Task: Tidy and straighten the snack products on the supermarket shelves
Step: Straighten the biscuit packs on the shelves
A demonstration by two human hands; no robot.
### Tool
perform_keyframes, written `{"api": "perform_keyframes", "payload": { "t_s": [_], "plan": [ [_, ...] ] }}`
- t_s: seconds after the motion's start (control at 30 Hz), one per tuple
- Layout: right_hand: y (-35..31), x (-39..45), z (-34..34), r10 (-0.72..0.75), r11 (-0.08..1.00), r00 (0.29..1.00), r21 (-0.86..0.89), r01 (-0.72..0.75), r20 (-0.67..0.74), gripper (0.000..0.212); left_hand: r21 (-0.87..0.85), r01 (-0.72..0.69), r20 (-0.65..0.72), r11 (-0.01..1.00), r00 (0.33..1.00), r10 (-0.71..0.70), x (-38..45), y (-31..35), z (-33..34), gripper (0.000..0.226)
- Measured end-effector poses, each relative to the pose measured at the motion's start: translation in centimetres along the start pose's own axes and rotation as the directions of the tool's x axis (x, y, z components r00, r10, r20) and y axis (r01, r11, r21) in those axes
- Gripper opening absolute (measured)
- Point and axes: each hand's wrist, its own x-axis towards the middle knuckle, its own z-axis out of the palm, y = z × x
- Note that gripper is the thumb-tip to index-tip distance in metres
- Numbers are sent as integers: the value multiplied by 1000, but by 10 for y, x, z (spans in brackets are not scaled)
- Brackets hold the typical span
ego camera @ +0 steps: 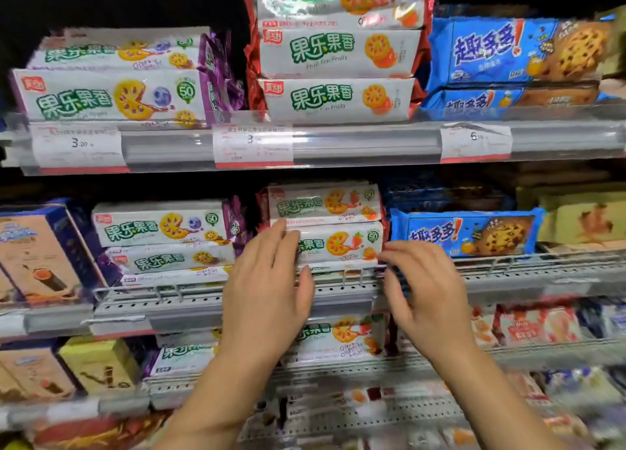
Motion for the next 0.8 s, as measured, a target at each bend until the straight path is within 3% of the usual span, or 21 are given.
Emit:
{"api": "perform_keyframes", "payload": {
  "t_s": [0.13, 0.23, 0.33, 0.43, 0.57, 0.67, 0.8],
  "plan": [
    [0, -62, 12, -14, 999, 995, 45, 10, 99, 20, -69, -69, -31, 995, 997, 67, -53, -4, 11, 28],
    [8, -113, 24, 71, 997, 968, 20, -78, 241, 21, -89, -46, 199, 995, 978, 63, -104, -3, 32, 25],
    [18, -152, 33, 194, 981, 897, -74, -179, 397, 33, -54, 62, 487, 997, 873, -28, -153, -2, 57, 30],
    [29, -172, 43, 348, 937, 764, -233, -261, 544, 66, 26, 74, 702, 997, 708, -71, -183, -1, 74, 52],
    [51, -192, 57, 369, 929, 663, -278, -244, 652, 76, 76, 155, 815, 985, 559, -151, -199, 7, 86, 62],
    [68, -210, 60, 320, 944, 649, -289, -157, 691, 80, 125, 190, 840, 974, 502, -206, -212, 18, 96, 59],
    [80, -216, 60, 274, 961, 653, -229, -156, 706, 87, 199, 228, 864, 953, 417, -280, -240, 33, 117, 59]
  ]
}}
